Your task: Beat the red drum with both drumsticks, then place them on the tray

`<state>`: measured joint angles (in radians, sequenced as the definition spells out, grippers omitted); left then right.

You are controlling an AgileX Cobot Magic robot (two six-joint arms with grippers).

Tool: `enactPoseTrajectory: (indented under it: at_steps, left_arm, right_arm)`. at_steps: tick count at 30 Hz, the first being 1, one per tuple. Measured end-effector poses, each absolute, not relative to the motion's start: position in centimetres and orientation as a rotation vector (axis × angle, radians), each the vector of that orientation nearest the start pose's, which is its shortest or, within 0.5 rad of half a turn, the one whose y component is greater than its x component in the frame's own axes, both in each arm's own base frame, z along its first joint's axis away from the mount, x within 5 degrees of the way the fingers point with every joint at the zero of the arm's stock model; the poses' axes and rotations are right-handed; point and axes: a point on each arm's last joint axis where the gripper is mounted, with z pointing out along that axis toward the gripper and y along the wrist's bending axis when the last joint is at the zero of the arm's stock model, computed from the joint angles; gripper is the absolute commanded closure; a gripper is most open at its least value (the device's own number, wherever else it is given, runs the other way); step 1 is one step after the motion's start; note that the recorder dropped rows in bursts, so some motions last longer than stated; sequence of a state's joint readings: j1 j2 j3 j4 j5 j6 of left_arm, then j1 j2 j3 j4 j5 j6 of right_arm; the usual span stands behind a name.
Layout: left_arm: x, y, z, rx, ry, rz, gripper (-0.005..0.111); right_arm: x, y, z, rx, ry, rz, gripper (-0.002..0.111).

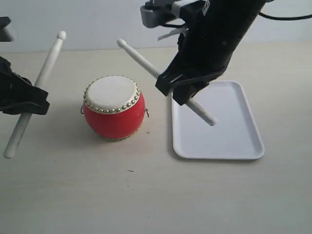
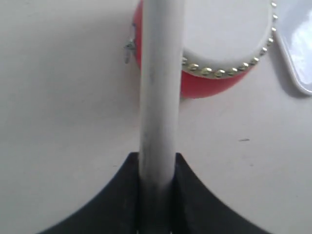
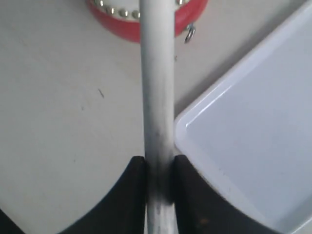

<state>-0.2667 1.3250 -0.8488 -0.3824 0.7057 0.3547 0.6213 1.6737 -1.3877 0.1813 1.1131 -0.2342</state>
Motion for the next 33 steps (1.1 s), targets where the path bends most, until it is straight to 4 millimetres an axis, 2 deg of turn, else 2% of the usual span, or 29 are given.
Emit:
enactPoseTrajectory:
  at_steps: [2,5,8,10,12,13,15,18,21,28,30,33]
  left_arm:
    - [22.8,-10.4,25.3,0.607,2.607,-0.386,0.107]
    - [22.1,-11.7,26.0,0.662,2.673,-0.306,0.107]
    - [22.7,-12.3,26.3,0.656,2.731,-0.199,0.107]
    - [23.3,-12.5,25.5,0.671,2.775,-0.174,0.107]
    - [24.1,-12.9,23.8,0.691,2.836,-0.147,0.107]
    - [24.7,-13.4,22.4,0.722,2.854,-0.136,0.107]
    - [25.1,-13.8,21.3,0.757,2.865,-0.126,0.107]
    - [25.3,-14.4,20.3,0.810,2.878,-0.105,0.107]
    - [25.7,-14.7,20.9,0.820,2.852,-0.096,0.107]
    - [25.5,-14.9,24.6,0.805,2.768,-0.115,0.107]
    - [25.2,-14.9,24.7,0.816,2.778,-0.112,0.107]
    - [24.8,-15.1,23.5,0.840,2.814,-0.101,0.107]
  right_arm:
    - [26.4,20.7,27.4,-1.121,2.737,0.311,0.108]
    - [25.9,20.4,26.2,-1.126,2.782,0.300,0.108]
    - [25.8,20.2,25.1,-1.112,2.790,0.295,0.108]
    - [25.7,20.1,25.1,-1.119,2.782,0.295,0.108]
    - [25.7,20.1,26.4,-1.116,2.735,0.306,0.108]
    - [25.7,20.1,28.0,-1.106,2.683,0.318,0.108]
    - [25.5,20.0,29.5,-1.092,2.632,0.333,0.108]
    - [25.2,19.8,30.8,-1.083,2.590,0.342,0.108]
    - [25.1,19.6,31.2,-1.085,2.571,0.327,0.108]
    - [25.3,19.5,31.2,-1.097,2.563,0.294,0.108]
    - [25.3,19.4,31.2,-1.097,2.562,0.291,0.108]
    - [25.3,19.4,31.2,-1.097,2.562,0.291,0.108]
